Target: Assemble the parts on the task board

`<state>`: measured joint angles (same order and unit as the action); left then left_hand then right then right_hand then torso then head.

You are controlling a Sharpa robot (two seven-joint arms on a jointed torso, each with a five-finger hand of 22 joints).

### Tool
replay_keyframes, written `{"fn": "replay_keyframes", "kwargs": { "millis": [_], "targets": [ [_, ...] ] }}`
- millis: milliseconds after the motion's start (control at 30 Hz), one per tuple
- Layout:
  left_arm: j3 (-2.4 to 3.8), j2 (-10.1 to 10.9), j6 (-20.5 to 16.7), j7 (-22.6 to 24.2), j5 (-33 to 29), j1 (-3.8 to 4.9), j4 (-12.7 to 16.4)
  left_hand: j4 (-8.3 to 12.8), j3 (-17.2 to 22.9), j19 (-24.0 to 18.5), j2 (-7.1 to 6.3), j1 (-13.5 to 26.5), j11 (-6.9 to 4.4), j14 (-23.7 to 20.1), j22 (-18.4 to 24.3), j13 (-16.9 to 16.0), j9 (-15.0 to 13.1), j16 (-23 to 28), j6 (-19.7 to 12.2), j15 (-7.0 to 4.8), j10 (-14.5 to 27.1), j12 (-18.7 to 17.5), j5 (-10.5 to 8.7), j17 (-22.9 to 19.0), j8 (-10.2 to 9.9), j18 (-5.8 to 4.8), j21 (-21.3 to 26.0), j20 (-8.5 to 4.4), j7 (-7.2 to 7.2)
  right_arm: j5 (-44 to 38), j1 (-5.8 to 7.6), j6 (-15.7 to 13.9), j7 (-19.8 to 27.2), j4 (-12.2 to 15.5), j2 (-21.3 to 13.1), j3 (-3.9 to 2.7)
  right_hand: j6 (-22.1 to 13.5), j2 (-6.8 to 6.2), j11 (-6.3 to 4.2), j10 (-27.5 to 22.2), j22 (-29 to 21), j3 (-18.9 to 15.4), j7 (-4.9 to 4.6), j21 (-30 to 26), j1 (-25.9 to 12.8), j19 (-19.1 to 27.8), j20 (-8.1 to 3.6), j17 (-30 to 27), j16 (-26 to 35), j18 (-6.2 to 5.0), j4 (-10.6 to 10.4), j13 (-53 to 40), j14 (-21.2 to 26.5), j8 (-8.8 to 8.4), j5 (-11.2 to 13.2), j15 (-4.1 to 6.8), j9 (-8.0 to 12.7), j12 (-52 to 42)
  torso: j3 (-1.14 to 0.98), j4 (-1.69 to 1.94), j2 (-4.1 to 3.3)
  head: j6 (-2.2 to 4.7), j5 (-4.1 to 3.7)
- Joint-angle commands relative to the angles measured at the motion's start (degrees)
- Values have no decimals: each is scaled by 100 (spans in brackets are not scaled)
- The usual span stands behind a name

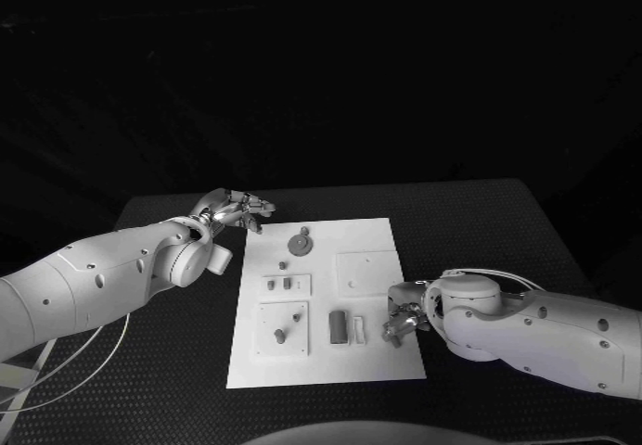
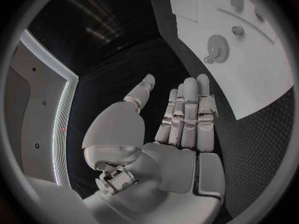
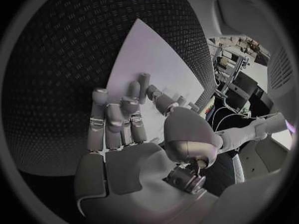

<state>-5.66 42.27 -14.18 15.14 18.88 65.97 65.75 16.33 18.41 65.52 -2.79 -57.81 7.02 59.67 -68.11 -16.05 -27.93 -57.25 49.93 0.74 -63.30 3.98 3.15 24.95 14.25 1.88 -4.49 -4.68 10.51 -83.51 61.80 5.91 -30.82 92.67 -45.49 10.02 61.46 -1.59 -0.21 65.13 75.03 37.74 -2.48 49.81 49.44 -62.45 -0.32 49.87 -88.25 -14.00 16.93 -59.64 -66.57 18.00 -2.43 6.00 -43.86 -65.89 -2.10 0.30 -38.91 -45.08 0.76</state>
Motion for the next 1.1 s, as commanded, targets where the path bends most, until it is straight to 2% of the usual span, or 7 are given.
{"fn": "replay_keyframes", "kwargs": {
  "millis": [33, 200, 500, 667, 833, 1100],
  "targets": [
    [4, 0, 44, 46, -28, 5, 16, 13, -34, 35, 36, 15, 3, -39, -5, -9, 7, 19, -45, -4, 17, 17, -26, 10, 20, 118, 24, -22, 0, 680, -130, -169, -82, -105, -49, 108, -311, 316, -11, 50, 99, -47, -357, 23, 384, -30, -33, 33, -30, -100, -2, 8, -60, -816, -37, 6, 559, -26, -1, 8, 1, 4, -1],
    [4, -3, 45, 48, -28, 6, 21, 13, -34, 35, 34, 15, 3, -39, -5, -9, 7, 20, -43, -4, 17, 17, -26, 10, 22, 118, 24, -22, 0, 1302, -100, -675, 3, -64, -108, 93, -270, 304, -25, 71, 94, -93, -342, 33, 410, -39, -35, 44, -36, -100, -4, 15, -83, -795, -37, 19, 568, -29, 5, 9, 1, 18, 10],
    [4, -1, 48, 43, -28, 7, 28, 12, -35, 36, 33, 16, 3, -39, -6, -10, 7, 20, -39, -4, 16, 17, -26, 11, 25, 117, 24, -22, -2, 1890, 71, -1136, 47, -17, -113, 55, -205, 274, -49, 106, 82, -154, -317, 42, 414, -64, -40, 76, -40, -100, -6, 32, -133, -762, -37, 41, 582, -26, 9, 11, -3, 22, 23],
    [4, -1, 53, 41, -28, 7, 32, 12, -35, 36, 31, 16, 3, -38, -6, -10, 6, 20, -37, -5, 16, 17, -26, 12, 26, 117, 24, -22, -3, 2158, 109, -1422, 86, 24, -84, 44, -173, 264, -61, 120, 76, -181, -306, 42, 398, -76, -42, 77, -40, -100, -11, 40, -149, -746, -36, 53, 587, -23, 6, 10, -1, 15, 32],
    [4, 3, 54, 37, -28, 9, 31, 12, -35, 36, 30, 16, 2, -38, -7, -11, 6, 20, -35, -5, 15, 17, -26, 12, 28, 117, 24, -22, -4, 2489, 131, -1474, 80, 25, -8, 39, -163, 268, -66, 128, 73, -191, -300, 43, 389, -84, -44, 76, -39, -100, -10, 44, -156, -742, -37, 59, 591, -21, 1, 8, -3, 5, 41],
    [4, -9, 64, 29, -27, 9, 28, 13, -36, 37, 28, 16, 2, -38, -8, -11, 6, 21, -33, -5, 15, 17, -26, 13, 30, 117, 24, -22, -5, 2964, 148, -1319, 59, -22, 119, 38, -162, 278, -69, 133, 69, -196, -298, 40, 383, -87, -45, 60, -36, -100, -11, 47, -152, -742, -37, 63, 597, -19, 2, 6, -4, -7, 49]
  ]
}}
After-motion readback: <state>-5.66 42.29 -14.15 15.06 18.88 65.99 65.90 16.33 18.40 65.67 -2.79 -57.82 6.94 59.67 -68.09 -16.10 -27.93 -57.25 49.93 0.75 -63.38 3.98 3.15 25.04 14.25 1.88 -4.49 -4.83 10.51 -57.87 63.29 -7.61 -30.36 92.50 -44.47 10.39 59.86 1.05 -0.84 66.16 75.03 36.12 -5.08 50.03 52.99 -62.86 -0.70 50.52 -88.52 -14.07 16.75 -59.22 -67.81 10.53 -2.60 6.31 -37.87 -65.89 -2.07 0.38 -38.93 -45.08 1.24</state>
